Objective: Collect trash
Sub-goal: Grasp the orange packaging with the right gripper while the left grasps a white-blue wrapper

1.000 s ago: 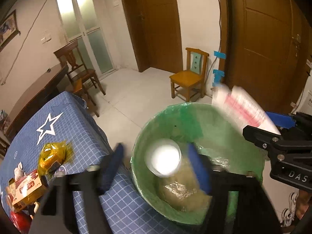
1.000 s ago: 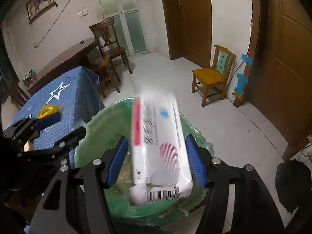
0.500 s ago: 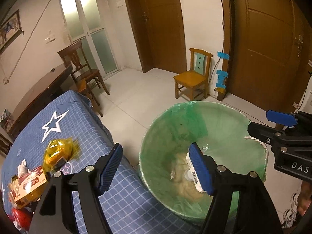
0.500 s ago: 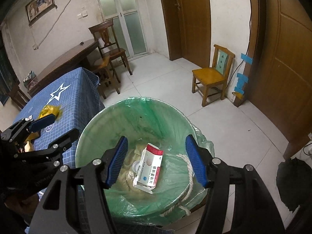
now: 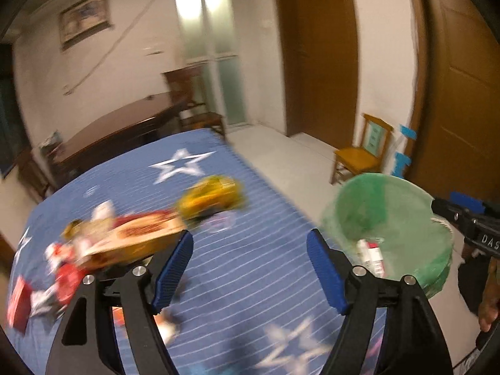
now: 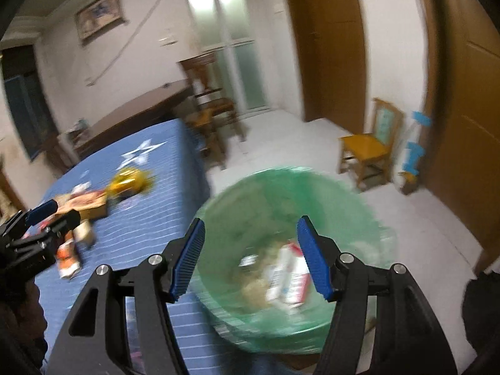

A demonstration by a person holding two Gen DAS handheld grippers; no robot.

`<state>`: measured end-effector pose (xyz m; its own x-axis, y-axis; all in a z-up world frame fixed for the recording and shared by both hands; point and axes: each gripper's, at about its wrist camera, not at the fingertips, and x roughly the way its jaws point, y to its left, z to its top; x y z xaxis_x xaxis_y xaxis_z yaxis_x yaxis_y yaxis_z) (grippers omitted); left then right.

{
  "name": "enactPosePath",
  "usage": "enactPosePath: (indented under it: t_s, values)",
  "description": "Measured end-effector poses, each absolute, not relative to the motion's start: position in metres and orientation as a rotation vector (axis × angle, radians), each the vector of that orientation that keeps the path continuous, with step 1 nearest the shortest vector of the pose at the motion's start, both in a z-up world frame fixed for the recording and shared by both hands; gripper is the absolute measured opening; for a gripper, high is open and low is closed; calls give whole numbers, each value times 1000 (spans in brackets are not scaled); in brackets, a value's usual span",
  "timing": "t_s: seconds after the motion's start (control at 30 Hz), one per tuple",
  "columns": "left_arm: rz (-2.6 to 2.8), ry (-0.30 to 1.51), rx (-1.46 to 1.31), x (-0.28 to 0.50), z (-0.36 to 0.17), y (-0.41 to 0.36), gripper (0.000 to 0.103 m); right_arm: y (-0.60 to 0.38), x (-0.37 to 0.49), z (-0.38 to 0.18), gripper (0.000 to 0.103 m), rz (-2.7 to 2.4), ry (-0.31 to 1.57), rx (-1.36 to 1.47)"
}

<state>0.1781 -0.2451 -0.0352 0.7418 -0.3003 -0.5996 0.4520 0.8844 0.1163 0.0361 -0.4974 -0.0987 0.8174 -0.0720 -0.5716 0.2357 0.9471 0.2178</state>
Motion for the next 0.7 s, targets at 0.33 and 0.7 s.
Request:
enactPosePath:
  t_s: [0.33,0.7]
  values:
    - [-194,653,100,186,-22,-25,79,-358,76,-105,73,251,697,228]
    - [-452,755,539,224,-54,70,79,-279,135,-135,77,395,884,238]
